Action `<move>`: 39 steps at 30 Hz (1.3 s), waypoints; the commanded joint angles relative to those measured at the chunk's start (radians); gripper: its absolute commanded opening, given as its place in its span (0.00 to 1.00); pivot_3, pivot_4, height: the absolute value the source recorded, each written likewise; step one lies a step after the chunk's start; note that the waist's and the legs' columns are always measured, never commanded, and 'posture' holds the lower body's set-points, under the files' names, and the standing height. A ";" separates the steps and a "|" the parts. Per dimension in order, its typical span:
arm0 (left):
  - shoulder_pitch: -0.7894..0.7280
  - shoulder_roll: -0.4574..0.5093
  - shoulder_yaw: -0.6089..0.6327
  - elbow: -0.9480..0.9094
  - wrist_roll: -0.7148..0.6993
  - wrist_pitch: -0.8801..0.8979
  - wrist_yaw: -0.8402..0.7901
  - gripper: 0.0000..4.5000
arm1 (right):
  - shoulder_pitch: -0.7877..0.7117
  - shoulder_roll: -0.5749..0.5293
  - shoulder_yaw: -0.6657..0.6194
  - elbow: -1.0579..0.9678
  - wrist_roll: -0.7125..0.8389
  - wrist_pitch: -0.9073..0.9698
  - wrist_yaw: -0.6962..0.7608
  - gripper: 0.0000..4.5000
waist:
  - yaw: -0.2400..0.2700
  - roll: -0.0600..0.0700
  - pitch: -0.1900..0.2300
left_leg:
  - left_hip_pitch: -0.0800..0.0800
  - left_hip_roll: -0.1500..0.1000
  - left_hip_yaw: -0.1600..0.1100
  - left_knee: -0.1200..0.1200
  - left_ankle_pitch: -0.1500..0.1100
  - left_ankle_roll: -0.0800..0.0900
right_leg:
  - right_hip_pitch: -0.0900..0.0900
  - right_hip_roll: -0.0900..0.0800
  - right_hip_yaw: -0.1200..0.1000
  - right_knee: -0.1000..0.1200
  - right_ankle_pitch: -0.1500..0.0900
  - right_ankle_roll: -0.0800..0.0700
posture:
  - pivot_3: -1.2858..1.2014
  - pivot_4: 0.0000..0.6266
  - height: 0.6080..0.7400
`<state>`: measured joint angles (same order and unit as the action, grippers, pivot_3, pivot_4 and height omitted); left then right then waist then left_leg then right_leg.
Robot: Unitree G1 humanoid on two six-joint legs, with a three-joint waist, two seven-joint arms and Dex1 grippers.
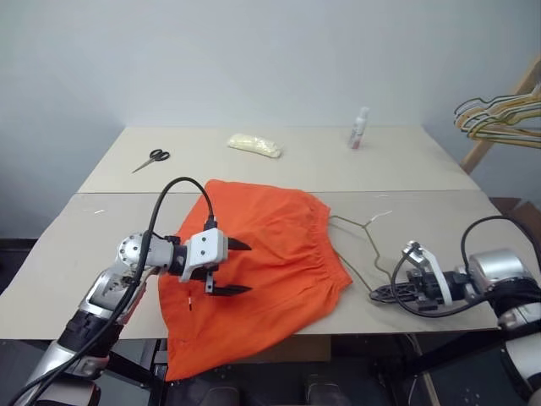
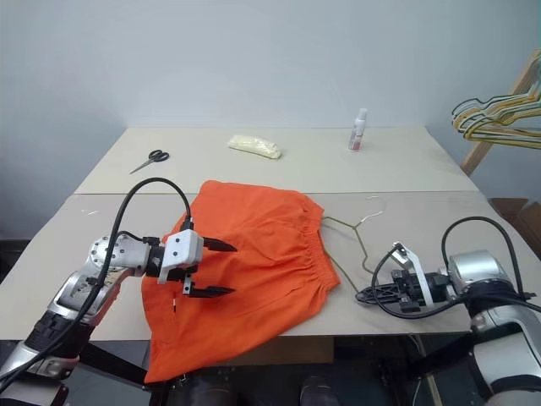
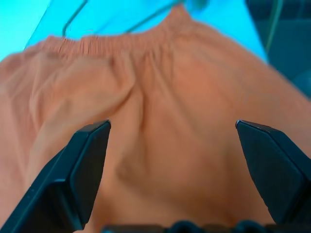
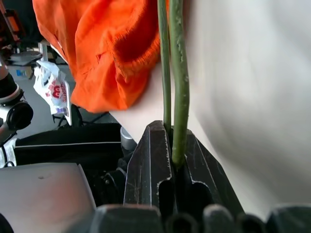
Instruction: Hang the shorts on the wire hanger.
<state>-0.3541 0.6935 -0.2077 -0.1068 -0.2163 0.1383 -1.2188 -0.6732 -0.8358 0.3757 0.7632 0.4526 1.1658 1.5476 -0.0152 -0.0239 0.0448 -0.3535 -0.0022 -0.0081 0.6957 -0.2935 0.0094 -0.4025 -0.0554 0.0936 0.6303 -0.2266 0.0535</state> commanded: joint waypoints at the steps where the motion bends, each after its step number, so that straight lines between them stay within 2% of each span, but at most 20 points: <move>1: -0.013 0.001 0.032 -0.023 -0.018 -0.008 0.013 1.00 | -0.071 0.021 -0.046 0.087 -0.033 -0.050 0.014 0.00 | 0.001 0.000 0.000 | 0.000 0.000 0.000 0.000 0.000 0.000 | 0.000 0.000 0.000 0.000 0.000 0.000 | 0.53 0.00 1.00; 5: -0.010 -0.001 0.027 -0.022 -0.014 -0.014 0.019 1.00 | -0.121 0.051 -0.085 0.186 -0.072 -0.100 -0.024 0.00 | 0.001 0.000 0.000 | 0.000 0.000 0.000 0.000 0.000 0.000 | -0.001 0.000 0.000 0.000 0.000 0.000 | 0.53 0.00 1.00; 8: -0.008 -0.003 0.027 -0.021 -0.010 -0.019 0.029 1.00 | -0.121 0.046 -0.126 0.185 -0.084 -0.151 -0.035 0.00 | 0.003 0.000 0.000 | 0.000 0.000 0.000 0.000 0.000 0.000 | -0.001 0.000 0.000 0.000 0.000 0.000 | 0.53 0.00 1.00; 11: -0.009 -0.004 0.029 -0.012 -0.008 -0.026 0.035 1.00 | -0.090 0.040 -0.197 0.123 -0.080 -0.236 -0.087 0.00 | 0.003 0.000 0.000 | 0.000 -0.001 0.000 0.000 0.000 0.000 | -0.001 -0.001 0.000 0.000 0.000 0.000 | 0.53 0.00 1.00; 13: -0.015 -0.006 0.031 -0.002 -0.009 -0.034 0.038 1.00 | -0.024 0.043 -0.278 0.010 -0.070 -0.367 -0.159 0.00 | 0.003 0.000 0.000 | 0.000 0.000 0.000 0.000 0.000 0.000 | -0.001 0.000 0.000 0.000 0.001 0.000 | 0.53 0.00 1.00; 15: -0.036 -0.015 0.041 0.016 -0.014 -0.044 0.044 1.00 | 0.019 0.038 -0.314 -0.085 -0.070 -0.405 -0.186 0.00 | 0.003 0.000 0.000 | -0.001 0.000 0.000 -0.001 0.000 0.000 | -0.001 -0.001 0.000 0.000 0.001 0.000 | 0.53 0.00 1.00; 21: -0.238 -0.080 0.108 0.144 -0.049 -0.040 0.093 1.00 | 0.187 0.035 -0.369 -0.430 -0.116 -0.639 -0.299 0.00 | 0.003 0.000 0.000 | -0.001 -0.001 0.000 0.001 0.000 0.000 | -0.001 -0.001 0.000 0.000 0.001 0.001 | 0.52 0.00 1.00; 27: -0.514 -0.151 0.141 0.375 -0.041 -0.098 0.116 1.00 | 0.266 0.061 -0.362 -0.624 -0.193 -0.830 -0.408 0.00 | -0.004 0.000 0.000 | -0.001 -0.001 0.000 0.000 0.000 0.000 | -0.001 0.000 0.001 -0.001 0.001 0.002 | 0.52 0.00 1.00; 35: -0.754 -0.115 0.084 0.708 0.026 -0.235 -0.111 1.00 | 0.238 0.083 -0.268 -0.669 -0.364 -0.946 -0.532 0.00 | -0.016 0.000 0.000 | -0.001 -0.001 0.002 0.000 0.000 0.000 | -0.001 0.000 0.001 -0.001 0.001 0.002 | 0.51 0.00 1.00; 39: -0.820 -0.106 0.032 0.843 0.088 -0.298 -0.232 1.00 | 0.225 0.092 -0.258 -0.690 -0.376 -0.945 -0.543 0.00 | -0.024 0.000 0.000 | -0.002 -0.001 0.002 0.001 0.000 0.000 | -0.001 0.000 0.002 -0.001 0.001 0.002 | 0.51 0.00 1.00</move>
<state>-1.1297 0.5781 -0.1611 0.7004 -0.1525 -0.1149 -1.4016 -0.4169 -0.7432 0.1335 0.1183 0.0781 0.2497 1.0183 -0.0395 -0.0238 0.0447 -0.3554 -0.0036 -0.0064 0.6961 -0.2936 0.0096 -0.4035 -0.0549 0.0953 0.6288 -0.2252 0.0555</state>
